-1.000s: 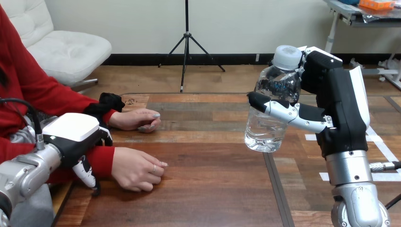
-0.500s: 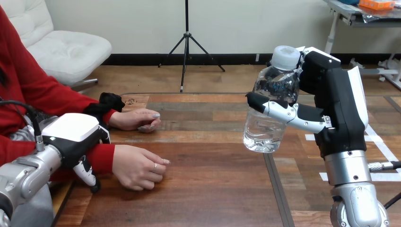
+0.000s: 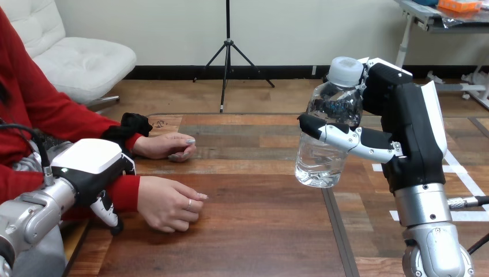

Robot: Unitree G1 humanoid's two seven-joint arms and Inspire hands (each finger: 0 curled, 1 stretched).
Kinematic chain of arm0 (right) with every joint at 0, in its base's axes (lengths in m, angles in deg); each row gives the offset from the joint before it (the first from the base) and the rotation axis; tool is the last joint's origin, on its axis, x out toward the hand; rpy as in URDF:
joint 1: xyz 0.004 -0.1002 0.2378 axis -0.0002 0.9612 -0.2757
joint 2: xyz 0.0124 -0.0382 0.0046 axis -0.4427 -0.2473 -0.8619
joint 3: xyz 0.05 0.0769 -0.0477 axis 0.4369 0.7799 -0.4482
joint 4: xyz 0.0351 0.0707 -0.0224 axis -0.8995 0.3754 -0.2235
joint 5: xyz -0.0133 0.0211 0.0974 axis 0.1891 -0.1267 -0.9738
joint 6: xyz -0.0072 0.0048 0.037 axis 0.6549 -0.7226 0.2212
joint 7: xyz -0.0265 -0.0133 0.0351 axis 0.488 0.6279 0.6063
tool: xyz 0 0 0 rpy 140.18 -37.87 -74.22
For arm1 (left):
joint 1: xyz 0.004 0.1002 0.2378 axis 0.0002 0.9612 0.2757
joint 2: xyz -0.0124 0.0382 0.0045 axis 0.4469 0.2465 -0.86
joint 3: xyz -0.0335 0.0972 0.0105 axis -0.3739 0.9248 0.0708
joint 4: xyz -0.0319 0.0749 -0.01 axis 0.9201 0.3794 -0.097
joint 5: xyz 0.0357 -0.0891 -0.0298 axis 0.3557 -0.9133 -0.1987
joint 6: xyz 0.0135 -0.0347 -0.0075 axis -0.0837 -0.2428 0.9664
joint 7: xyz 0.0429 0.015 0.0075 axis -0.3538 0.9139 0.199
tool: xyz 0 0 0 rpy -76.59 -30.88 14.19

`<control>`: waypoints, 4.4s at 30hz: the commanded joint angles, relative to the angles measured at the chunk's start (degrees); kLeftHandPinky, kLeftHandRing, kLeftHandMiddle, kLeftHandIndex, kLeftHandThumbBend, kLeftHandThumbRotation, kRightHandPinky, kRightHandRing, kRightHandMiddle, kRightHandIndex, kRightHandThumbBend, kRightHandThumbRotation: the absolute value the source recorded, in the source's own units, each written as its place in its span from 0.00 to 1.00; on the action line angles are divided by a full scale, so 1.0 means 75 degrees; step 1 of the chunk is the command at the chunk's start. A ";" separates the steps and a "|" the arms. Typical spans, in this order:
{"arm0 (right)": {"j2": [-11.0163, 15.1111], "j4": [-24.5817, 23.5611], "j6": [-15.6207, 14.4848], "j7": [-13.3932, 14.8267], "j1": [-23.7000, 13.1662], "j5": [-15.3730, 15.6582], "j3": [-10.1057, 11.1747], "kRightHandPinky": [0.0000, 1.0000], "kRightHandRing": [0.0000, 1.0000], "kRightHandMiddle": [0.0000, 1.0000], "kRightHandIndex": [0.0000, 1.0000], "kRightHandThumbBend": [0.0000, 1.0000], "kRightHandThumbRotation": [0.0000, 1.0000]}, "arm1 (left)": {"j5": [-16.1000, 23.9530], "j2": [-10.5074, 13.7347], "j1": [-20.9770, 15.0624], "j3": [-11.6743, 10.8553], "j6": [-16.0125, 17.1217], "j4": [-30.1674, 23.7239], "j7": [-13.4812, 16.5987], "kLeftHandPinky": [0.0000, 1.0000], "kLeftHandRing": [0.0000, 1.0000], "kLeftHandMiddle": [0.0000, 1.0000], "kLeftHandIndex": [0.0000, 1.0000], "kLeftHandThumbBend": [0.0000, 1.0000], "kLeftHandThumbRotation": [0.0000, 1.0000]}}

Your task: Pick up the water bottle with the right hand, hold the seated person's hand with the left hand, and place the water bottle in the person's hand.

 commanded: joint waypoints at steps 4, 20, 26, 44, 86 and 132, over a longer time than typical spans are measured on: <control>-0.0028 -0.0053 0.0266 0.0053 -0.0919 0.0040 -0.0049 0.27 0.33 0.48 0.50 0.79 0.00 | -0.0344 -0.0270 -0.0165 -0.0150 0.0214 0.0070 0.0113 0.45 0.48 0.52 0.54 0.85 0.07; -0.0040 0.0441 0.0539 0.0158 -0.1264 0.0355 -0.0128 0.28 0.34 0.50 0.51 0.81 0.00 | -0.0807 -0.0268 -0.0112 -0.0246 0.0942 -0.0030 0.0124 0.39 0.43 0.49 0.49 0.82 0.10; -0.0072 0.0693 0.0640 0.0209 -0.1399 0.0446 -0.0175 0.28 0.35 0.51 0.51 0.82 0.00 | -0.0939 -0.0282 -0.0110 -0.0293 0.1220 -0.0065 0.0108 0.36 0.42 0.48 0.48 0.81 0.16; -0.0241 0.1187 0.0743 0.0370 -0.1687 0.0743 -0.0398 0.30 0.35 0.51 0.51 0.83 0.00 | -0.1160 -0.0401 -0.0123 -0.0433 0.1858 -0.0175 0.0310 0.36 0.42 0.48 0.49 0.79 0.26; -0.0945 0.2770 0.1699 0.0620 -0.1842 0.0851 -0.1040 0.32 0.38 0.53 0.51 0.85 0.00 | -0.1510 -0.0659 -0.0106 -0.0633 0.2828 -0.0746 0.0580 0.35 0.42 0.49 0.50 0.79 0.28; -0.1425 0.3936 0.2791 0.0378 -0.1979 0.0421 -0.1405 0.29 0.36 0.52 0.51 0.85 0.00 | -0.2858 -0.0546 0.0974 -0.1592 0.2973 -0.3263 -0.1492 0.33 0.40 0.47 0.48 0.81 0.17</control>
